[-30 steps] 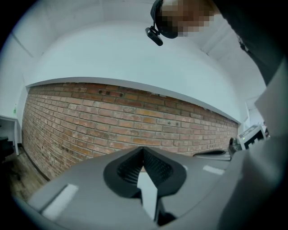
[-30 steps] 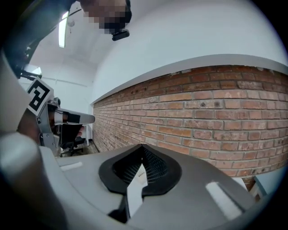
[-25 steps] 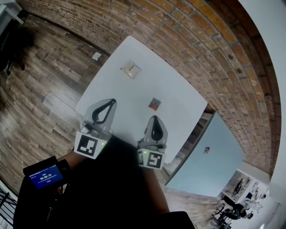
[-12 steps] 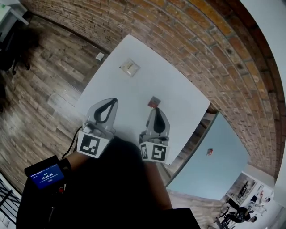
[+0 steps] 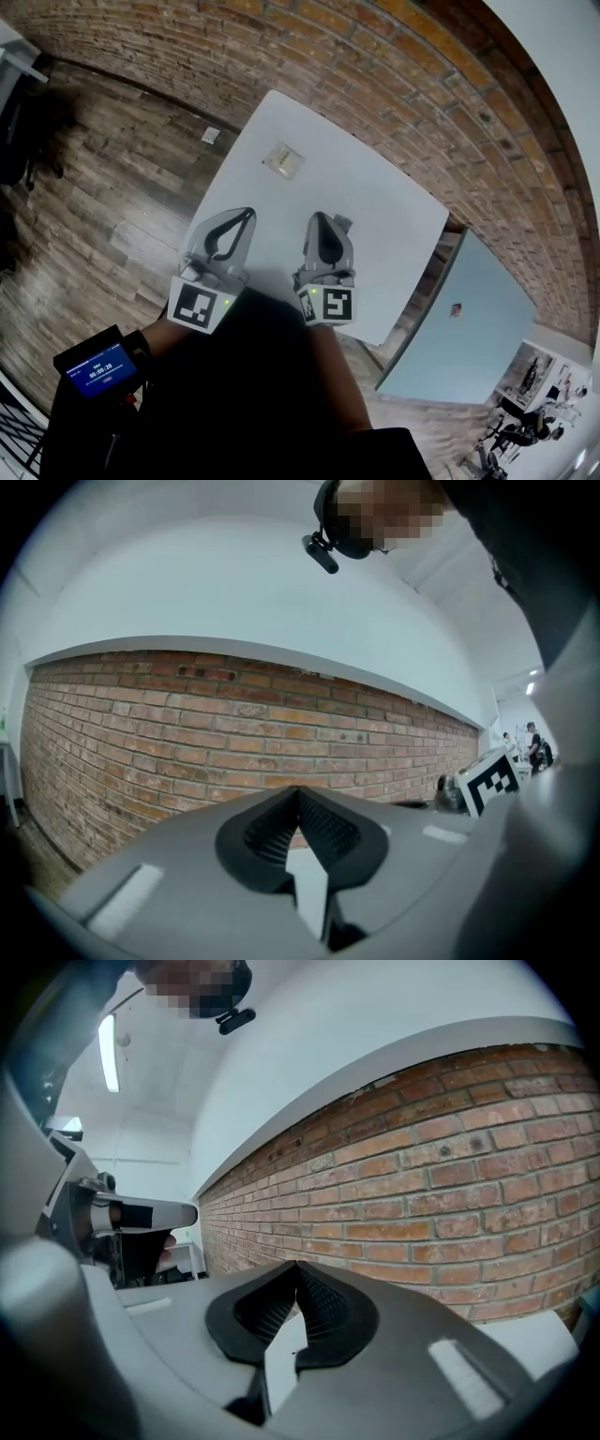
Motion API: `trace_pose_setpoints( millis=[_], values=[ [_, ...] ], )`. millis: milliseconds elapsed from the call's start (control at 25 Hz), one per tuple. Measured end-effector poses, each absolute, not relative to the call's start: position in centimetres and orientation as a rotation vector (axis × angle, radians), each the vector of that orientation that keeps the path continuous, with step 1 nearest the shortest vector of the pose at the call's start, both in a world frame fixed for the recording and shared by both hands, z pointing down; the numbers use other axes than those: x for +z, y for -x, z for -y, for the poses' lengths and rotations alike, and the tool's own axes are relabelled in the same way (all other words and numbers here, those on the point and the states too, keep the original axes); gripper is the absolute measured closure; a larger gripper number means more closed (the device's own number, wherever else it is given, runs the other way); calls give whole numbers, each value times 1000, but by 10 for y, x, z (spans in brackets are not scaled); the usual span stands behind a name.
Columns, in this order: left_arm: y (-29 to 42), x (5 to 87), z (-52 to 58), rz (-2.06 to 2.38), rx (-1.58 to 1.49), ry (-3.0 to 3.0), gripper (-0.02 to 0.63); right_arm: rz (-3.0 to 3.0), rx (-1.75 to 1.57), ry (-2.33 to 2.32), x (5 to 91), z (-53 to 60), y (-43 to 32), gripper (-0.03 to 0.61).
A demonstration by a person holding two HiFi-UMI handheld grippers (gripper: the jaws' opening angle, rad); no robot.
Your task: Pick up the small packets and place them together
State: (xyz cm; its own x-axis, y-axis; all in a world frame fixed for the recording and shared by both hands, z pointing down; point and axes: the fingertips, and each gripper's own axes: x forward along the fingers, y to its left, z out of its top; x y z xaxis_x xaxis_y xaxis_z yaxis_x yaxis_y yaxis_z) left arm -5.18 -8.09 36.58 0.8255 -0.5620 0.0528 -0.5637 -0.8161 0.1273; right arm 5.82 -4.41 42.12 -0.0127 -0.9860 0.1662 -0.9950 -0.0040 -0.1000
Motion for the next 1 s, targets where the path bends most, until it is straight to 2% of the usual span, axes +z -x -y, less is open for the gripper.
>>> trace_pose_setpoints(
  millis=[480,1000],
  values=[
    [78,372,126,809,-43,-2807,614,2014,301,-2171,443,78,-36,517],
    [106,382,155,741,-66,-2770,614,1950,320,-2187,452,100,-7,517]
  ],
)
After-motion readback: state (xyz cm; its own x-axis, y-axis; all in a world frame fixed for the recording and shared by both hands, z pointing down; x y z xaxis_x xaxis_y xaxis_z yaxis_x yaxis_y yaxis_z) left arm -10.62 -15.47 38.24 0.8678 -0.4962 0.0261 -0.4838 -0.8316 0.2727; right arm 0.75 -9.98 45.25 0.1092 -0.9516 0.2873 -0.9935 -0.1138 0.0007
